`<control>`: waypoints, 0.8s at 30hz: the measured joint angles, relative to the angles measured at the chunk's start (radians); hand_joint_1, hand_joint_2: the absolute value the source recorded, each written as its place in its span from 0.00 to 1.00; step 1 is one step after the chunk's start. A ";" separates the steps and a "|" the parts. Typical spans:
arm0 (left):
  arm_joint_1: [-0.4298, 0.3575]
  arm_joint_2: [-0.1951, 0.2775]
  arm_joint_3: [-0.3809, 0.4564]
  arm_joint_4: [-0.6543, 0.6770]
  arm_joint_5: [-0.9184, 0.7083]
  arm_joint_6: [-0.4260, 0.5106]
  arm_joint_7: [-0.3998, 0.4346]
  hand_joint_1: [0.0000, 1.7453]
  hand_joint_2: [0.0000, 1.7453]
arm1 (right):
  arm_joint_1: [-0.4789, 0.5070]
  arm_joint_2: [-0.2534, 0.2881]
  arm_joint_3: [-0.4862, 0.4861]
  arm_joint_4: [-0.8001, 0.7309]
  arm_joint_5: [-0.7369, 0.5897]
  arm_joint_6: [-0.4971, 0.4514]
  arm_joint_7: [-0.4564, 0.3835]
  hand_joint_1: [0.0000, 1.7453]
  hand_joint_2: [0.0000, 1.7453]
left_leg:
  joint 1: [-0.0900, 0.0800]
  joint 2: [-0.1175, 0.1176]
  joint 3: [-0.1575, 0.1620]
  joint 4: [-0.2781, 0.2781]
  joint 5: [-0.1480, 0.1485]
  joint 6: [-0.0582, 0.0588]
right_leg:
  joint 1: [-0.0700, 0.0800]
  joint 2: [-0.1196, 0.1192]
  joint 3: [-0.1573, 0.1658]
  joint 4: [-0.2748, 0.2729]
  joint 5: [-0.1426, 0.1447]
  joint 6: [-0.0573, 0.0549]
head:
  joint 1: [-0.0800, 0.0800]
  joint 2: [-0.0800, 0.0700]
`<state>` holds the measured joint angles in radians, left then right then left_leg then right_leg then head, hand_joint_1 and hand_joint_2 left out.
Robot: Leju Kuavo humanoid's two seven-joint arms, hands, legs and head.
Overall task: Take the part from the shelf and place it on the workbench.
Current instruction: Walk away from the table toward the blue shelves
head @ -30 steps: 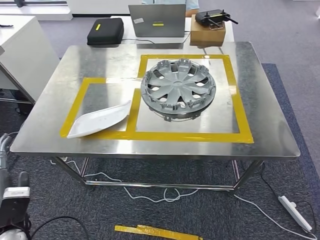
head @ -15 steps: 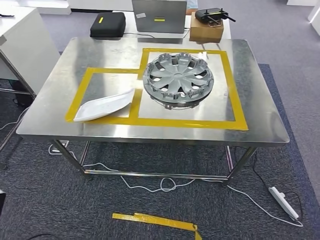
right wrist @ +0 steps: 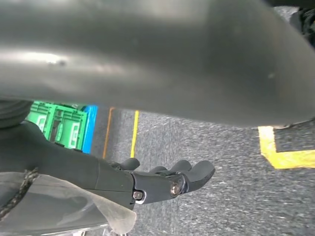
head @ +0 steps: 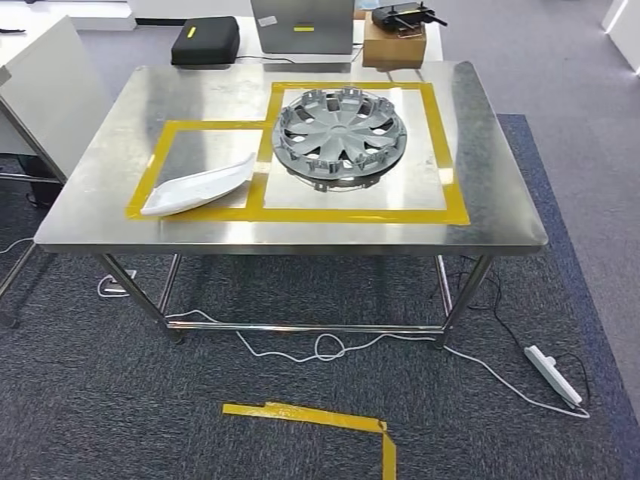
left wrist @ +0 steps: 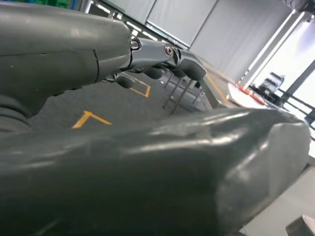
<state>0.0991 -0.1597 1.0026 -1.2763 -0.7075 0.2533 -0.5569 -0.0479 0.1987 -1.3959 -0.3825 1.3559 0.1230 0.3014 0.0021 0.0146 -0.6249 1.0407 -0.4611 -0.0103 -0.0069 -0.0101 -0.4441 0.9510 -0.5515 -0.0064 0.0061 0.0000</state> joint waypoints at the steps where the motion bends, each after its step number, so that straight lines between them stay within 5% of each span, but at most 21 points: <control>1: -0.001 -0.001 0.006 0.004 -0.013 0.001 0.009 0.00 0.00 | 0.000 0.000 0.000 0.000 0.001 0.000 0.000 0.00 0.00 | 0.002 -0.003 -0.009 0.043 -0.052 -0.005 | -0.001 -0.002 -0.011 0.000 0.011 -0.006 | -0.002 0.000; 3: -0.007 0.004 0.030 0.038 -0.066 0.012 0.033 0.00 0.00 | 0.000 0.000 0.000 0.000 0.005 -0.001 0.000 0.00 0.00 | 0.006 -0.004 -0.024 0.160 -0.144 -0.013 | 0.002 -0.004 -0.036 0.002 0.031 -0.010 | -0.005 0.000; 5: -0.016 0.019 0.077 0.112 -0.144 0.042 0.056 0.00 0.00 | -0.001 0.000 0.000 0.002 0.012 -0.004 0.000 0.00 0.00 | 0.008 -0.004 -0.008 0.221 -0.146 -0.014 | 0.004 -0.002 -0.061 0.009 0.050 -0.009 | -0.005 0.000; 6: -0.020 0.029 0.107 0.160 -0.185 0.063 0.069 0.00 0.00 | -0.001 0.000 0.000 0.004 0.014 -0.007 0.000 0.00 0.00 | 0.008 -0.005 0.019 0.204 -0.119 -0.012 | 0.004 0.000 -0.074 0.016 0.058 -0.008 | -0.005 0.000; 8: -0.027 0.045 0.161 0.242 -0.253 0.102 0.104 0.00 0.00 | -0.002 0.000 0.000 0.010 0.018 -0.012 0.000 0.00 0.00 | 0.007 -0.009 0.104 0.084 -0.072 -0.004 | 0.006 0.003 -0.102 0.028 0.072 -0.004 | -0.005 0.000; 10: -0.035 0.054 0.208 0.311 -0.306 0.122 0.145 0.00 0.00 | -0.004 -0.001 -0.001 0.017 0.021 -0.018 0.000 0.00 0.00 | 0.004 -0.016 0.172 -0.036 -0.071 0.005 | 0.009 0.003 -0.121 0.035 0.086 0.006 | -0.004 0.000; 13: -0.041 0.055 0.262 0.385 -0.412 0.110 0.190 0.00 0.00 | -0.005 -0.003 -0.001 0.024 0.031 -0.027 0.000 0.00 0.00 | 0.001 -0.018 0.174 -0.076 -0.071 0.020 | 0.009 0.004 -0.137 0.037 0.105 0.025 | -0.004 0.000; 15: -0.040 0.055 0.270 0.425 -0.531 0.095 0.195 0.00 0.00 | -0.003 -0.008 -0.001 0.029 0.038 -0.030 0.000 0.00 0.00 | 0.002 -0.013 0.155 -0.079 -0.054 0.037 | 0.007 0.006 -0.157 0.067 0.063 0.036 | -0.002 0.000; 18: -0.040 0.053 0.267 0.482 -0.665 0.092 0.179 0.00 0.00 | -0.003 -0.014 -0.001 0.036 0.048 -0.029 0.001 0.00 0.00 | -0.002 -0.009 0.119 -0.080 -0.025 0.053 | 0.005 0.008 -0.203 0.233 -0.079 0.042 | 0.003 0.000; 19: -0.041 0.052 0.267 0.500 -0.684 0.092 0.173 0.00 0.00 | -0.004 -0.016 -0.001 0.038 0.051 -0.029 0.001 0.00 0.00 | -0.004 -0.007 0.106 -0.079 -0.015 0.054 | 0.005 0.008 -0.209 0.286 -0.101 0.043 | 0.003 0.000; 21: -0.045 0.053 0.267 0.539 -0.706 0.086 0.157 0.00 0.00 | -0.003 -0.021 -0.001 0.040 0.058 -0.026 0.001 0.00 0.00 | -0.010 -0.004 0.075 -0.074 0.005 0.056 | 0.006 0.008 -0.183 0.314 -0.071 0.040 | 0.003 0.000; 23: -0.054 0.052 0.267 0.581 -0.723 0.072 0.133 0.00 0.00 | -0.004 -0.028 -0.001 0.042 0.064 -0.023 0.002 0.00 0.00 | -0.015 -0.003 0.046 -0.066 0.023 0.055 | 0.010 0.008 -0.095 0.216 -0.007 0.028 | 0.002 0.000; 24: -0.059 0.052 0.267 0.600 -0.728 0.066 0.119 0.00 0.00 | -0.005 -0.032 -0.001 0.043 0.067 -0.022 0.002 0.00 0.00 | -0.018 -0.002 0.035 -0.060 0.031 0.053 | 0.014 0.006 -0.034 0.133 0.003 0.021 | 0.003 0.000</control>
<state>0.0401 -0.1077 1.2696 -0.6765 -1.4351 0.3194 -0.4378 -0.0530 0.1670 -1.3970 -0.3399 1.4229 0.1015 0.3036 -0.0157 0.0122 -0.5900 0.9803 -0.4303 0.0426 0.0068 -0.0039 -0.4783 1.0839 -0.5486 0.0146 0.0091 0.0000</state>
